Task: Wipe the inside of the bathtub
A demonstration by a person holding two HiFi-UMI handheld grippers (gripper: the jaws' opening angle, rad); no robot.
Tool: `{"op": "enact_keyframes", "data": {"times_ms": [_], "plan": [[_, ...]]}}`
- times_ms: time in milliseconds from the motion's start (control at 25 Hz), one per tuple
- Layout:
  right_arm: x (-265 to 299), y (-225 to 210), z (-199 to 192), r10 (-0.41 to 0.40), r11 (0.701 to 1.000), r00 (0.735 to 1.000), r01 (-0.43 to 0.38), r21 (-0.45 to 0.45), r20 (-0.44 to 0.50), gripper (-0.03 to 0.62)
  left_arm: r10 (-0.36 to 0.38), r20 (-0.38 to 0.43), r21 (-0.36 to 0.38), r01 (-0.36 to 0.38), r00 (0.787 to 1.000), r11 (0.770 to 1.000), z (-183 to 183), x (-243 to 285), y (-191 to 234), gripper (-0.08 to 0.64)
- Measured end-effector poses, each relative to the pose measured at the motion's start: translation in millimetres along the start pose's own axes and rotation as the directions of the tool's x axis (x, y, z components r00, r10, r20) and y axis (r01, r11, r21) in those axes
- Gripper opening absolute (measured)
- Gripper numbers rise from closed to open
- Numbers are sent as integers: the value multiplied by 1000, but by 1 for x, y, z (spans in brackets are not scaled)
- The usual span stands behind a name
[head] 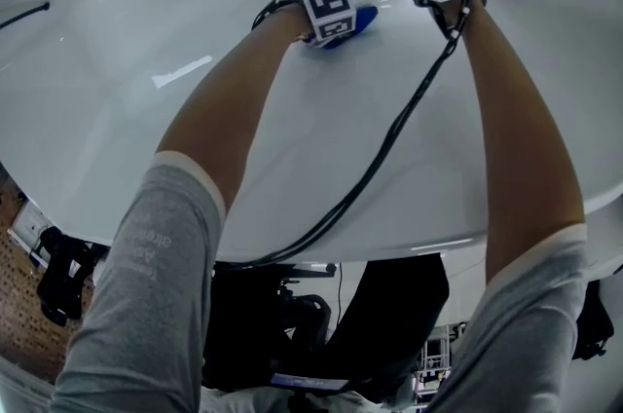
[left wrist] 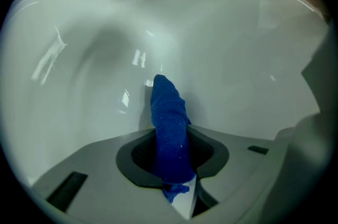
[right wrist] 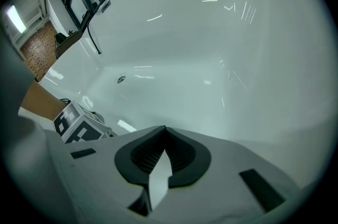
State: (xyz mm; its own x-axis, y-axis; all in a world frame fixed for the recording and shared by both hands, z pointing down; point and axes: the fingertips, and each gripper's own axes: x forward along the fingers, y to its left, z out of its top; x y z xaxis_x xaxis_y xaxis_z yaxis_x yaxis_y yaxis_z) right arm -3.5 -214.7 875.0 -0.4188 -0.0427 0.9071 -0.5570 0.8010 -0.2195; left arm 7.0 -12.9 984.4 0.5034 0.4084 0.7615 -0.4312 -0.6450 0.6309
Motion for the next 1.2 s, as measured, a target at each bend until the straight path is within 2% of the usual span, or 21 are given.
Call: {"op": "enact_keyframes", "data": {"times_ms": [240, 360, 480, 600, 720, 800, 880, 1040, 1200], "plan": [[-6, -2, -6, -4, 1000, 1000, 4, -3, 2, 9, 10, -107, -23, -12, 994, 1000, -42, -4, 3, 115], [-5, 0, -6, -4, 1000, 1000, 4, -4, 6, 9, 11, -103, -54, -16, 995, 998, -55, -5, 5, 115], [-6, 0, -2, -8, 1000, 1000, 9, -8, 13, 9, 13, -119, -44, -19, 993, 999, -51, -7, 8, 114], [-5, -1, 1, -15, 1000, 1000, 15, -1, 16, 9, 59, -90, -52, -64, 994, 997, -31, -14, 21, 114], [-5, -3, 0, -19, 1000, 1000, 19, 2, 15, 9, 88, -104, -51, -93, 991, 994, -20, -18, 30, 114], [-5, -3, -1, -19, 1000, 1000, 19, 5, 14, 9, 97, -101, -86, -106, 990, 991, -22, -19, 32, 114], [-4, -3, -2, -17, 1000, 1000, 17, 6, 13, 9, 111, -115, -128, -125, 987, 984, -35, -21, 32, 114], [-7, -2, -8, -13, 1000, 1000, 13, 8, 8, 9, 109, -214, -139, -141, 971, 980, -78, -22, 26, 114], [-7, -5, -7, -17, 1000, 1000, 17, 8, 12, 9, 130, -217, -150, -165, 967, 975, -91, -28, 32, 114]]}}
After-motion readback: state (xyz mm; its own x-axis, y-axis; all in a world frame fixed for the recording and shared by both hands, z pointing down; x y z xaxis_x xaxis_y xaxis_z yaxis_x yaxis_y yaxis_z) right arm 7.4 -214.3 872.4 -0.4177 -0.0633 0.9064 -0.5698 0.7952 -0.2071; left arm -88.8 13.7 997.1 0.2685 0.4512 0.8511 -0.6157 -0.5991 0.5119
